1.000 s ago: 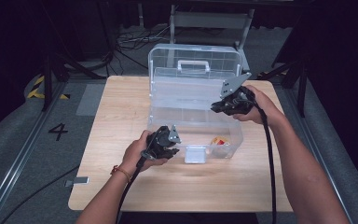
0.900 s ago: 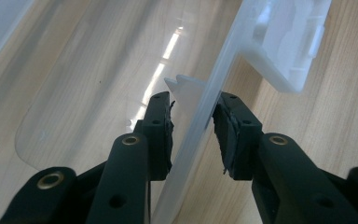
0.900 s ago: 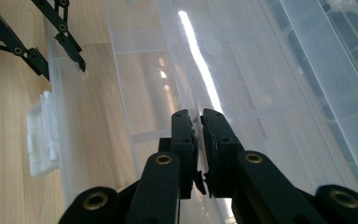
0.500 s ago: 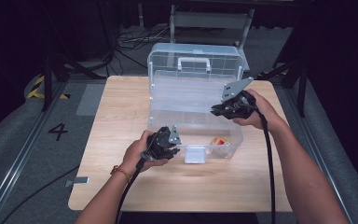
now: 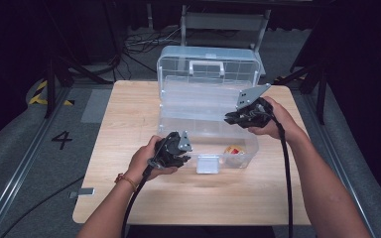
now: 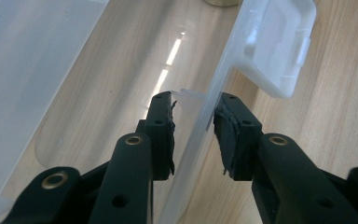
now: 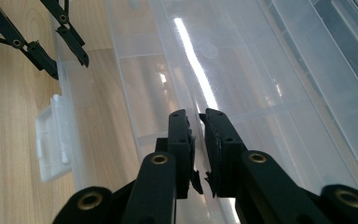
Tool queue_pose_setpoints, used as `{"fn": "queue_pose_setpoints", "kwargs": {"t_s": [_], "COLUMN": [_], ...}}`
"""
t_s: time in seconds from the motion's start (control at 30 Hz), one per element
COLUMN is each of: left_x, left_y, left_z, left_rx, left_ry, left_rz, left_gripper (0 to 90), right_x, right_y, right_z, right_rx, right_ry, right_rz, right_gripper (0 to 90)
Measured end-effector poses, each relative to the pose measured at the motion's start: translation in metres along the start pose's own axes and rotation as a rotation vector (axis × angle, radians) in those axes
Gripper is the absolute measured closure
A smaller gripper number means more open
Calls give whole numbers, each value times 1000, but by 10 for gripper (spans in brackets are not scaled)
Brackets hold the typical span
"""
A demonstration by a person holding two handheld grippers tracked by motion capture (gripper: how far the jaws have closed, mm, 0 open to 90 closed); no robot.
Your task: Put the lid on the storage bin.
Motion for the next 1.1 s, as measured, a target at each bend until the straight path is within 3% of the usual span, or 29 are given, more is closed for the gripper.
{"fn": "queue_pose_setpoints", "kwargs": {"t_s": [0.1,0.43,0.7,0.8,1.1], "left_x": [3,22,40,48,60], "left_y": [0,3,10,13,22], "left_z": [0,-6,1,6,18], "left_rx": [2,28,49,75,101], "left_ry": [-7,-117,-169,-191,-208], "left_rz": [16,47,37,40,-10], "left_gripper": [699,733,787,837,900], "right_x": [0,1,1,1,1], "right_y": [1,2,4,4,4], "right_z": [1,3,4,4,5], "right_rx": [-4,-15,-19,-28,-29], "right_ry": [-5,-26,-34,-43,-54], "right_rz": [0,2,5,8,15], "right_gripper": [813,804,802,797,793]}}
Point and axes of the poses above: each handheld gripper's, and its own axes: x roughly backward along the jaws, z roughly out of its underside, y roughly to its left, the point moved 5 cm from there along -x, roughly forward along the jaws, and after that the axes turned 15 degrees about -y, right-handed, at the moved point
